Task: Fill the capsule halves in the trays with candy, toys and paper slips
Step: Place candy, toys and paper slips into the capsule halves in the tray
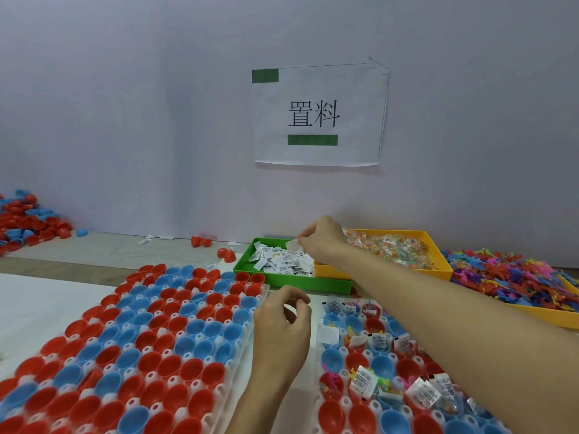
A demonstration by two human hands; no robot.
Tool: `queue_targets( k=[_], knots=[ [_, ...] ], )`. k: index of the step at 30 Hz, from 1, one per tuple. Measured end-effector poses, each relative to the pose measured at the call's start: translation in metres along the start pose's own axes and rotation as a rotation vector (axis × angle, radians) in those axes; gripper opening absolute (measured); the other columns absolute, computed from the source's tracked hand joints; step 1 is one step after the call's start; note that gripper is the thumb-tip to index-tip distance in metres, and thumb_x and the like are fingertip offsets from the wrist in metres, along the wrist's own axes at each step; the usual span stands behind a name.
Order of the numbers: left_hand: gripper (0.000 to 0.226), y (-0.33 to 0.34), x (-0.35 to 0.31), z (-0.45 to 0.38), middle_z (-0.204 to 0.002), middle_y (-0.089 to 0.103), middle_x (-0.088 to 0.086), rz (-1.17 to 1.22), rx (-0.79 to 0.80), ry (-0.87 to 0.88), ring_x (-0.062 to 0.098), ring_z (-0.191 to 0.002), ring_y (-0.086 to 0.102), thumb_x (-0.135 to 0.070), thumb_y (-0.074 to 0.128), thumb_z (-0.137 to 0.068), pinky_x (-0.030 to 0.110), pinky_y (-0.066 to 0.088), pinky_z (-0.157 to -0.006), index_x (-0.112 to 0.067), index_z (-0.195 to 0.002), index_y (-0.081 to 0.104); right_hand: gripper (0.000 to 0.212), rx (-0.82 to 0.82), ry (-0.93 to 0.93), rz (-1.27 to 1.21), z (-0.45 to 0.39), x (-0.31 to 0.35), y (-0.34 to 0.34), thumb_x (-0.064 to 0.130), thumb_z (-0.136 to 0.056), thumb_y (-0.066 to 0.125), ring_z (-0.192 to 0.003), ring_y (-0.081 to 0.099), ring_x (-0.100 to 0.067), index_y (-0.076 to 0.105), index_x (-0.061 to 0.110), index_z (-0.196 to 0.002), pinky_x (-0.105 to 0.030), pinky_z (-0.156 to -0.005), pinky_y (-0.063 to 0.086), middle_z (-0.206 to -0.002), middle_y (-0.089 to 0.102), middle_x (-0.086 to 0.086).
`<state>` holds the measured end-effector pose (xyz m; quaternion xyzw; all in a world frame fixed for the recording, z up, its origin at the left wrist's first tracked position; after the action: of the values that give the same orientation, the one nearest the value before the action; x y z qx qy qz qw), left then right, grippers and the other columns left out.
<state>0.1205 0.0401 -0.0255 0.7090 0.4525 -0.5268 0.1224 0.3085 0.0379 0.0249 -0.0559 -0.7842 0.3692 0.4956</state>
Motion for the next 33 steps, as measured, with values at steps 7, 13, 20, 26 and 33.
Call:
queue_targets(
  k=[7, 13, 20, 26, 33],
  knots=[
    [0.027, 0.001, 0.005, -0.002, -0.076, 0.067, -0.007, 0.016, 0.003, -0.053, 0.005, -0.071, 0.06, -0.006, 0.056, -0.093, 0.016, 0.047, -0.059, -0.025, -0.077, 0.067, 0.016, 0.053, -0.077, -0.073, 0.011, 0.004, -0.009, 0.016, -0.095, 0.064, -0.077, 0.058, -0.011, 0.077, 0.015, -0.103, -0.019, -0.061, 0.043, -0.092, 0.07, 0.003],
    [0.032, -0.003, 0.003, -0.007, -0.083, 0.074, 0.015, 0.588, 0.04, -0.492, 0.016, -0.057, 0.062, -0.028, 0.051, -0.102, 0.024, 0.047, -0.048, -0.005, -0.093, 0.071, 0.012, 0.155, -0.278, -0.17, 0.059, 0.009, -0.035, 0.015, -0.093, 0.069, -0.064, 0.068, -0.005, 0.078, 0.023, -0.093, -0.023, -0.061, 0.056, -0.081, 0.075, 0.001],
    [0.019, -0.003, 0.001, -0.006, -0.082, 0.071, 0.015, 0.865, 0.165, -0.58, 0.017, -0.055, 0.061, -0.021, 0.067, -0.09, 0.023, 0.05, -0.049, -0.003, -0.089, 0.071, 0.014, 0.184, -0.416, -0.028, 0.114, -0.003, -0.055, 0.007, -0.09, 0.07, -0.084, 0.071, -0.007, 0.08, 0.012, -0.1, -0.021, -0.081, 0.057, -0.093, 0.077, 0.001],
    [0.022, 0.001, -0.005, -0.002, -0.081, 0.071, 0.015, 0.827, 0.228, -0.532, 0.017, -0.056, 0.061, -0.018, 0.061, -0.093, 0.024, 0.048, -0.05, -0.008, -0.079, 0.074, 0.017, 0.178, -0.421, -0.004, 0.131, -0.014, -0.063, 0.006, -0.091, 0.068, -0.086, 0.069, -0.01, 0.079, 0.011, -0.102, -0.027, -0.082, 0.057, -0.095, 0.075, -0.001],
    [0.01, -0.002, -0.003, -0.001, -0.081, 0.071, 0.016, 0.737, 0.253, -0.469, 0.02, -0.062, 0.062, -0.009, 0.062, -0.092, 0.027, 0.048, -0.057, -0.003, -0.088, 0.068, 0.012, 0.129, -0.306, -0.244, 0.135, -0.016, -0.062, 0.016, -0.093, 0.069, -0.076, 0.071, -0.008, 0.08, 0.012, -0.095, -0.023, -0.069, 0.058, -0.08, 0.075, 0.003]
  ],
)
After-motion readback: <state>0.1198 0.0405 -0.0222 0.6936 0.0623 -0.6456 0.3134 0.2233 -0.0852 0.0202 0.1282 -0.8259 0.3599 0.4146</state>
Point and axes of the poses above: each hand's wrist, its own z-axis away from the middle knuckle, its own y-axis out of the palm, x = y × z, the point moved 1 cm from there along -z, towards the middle knuckle
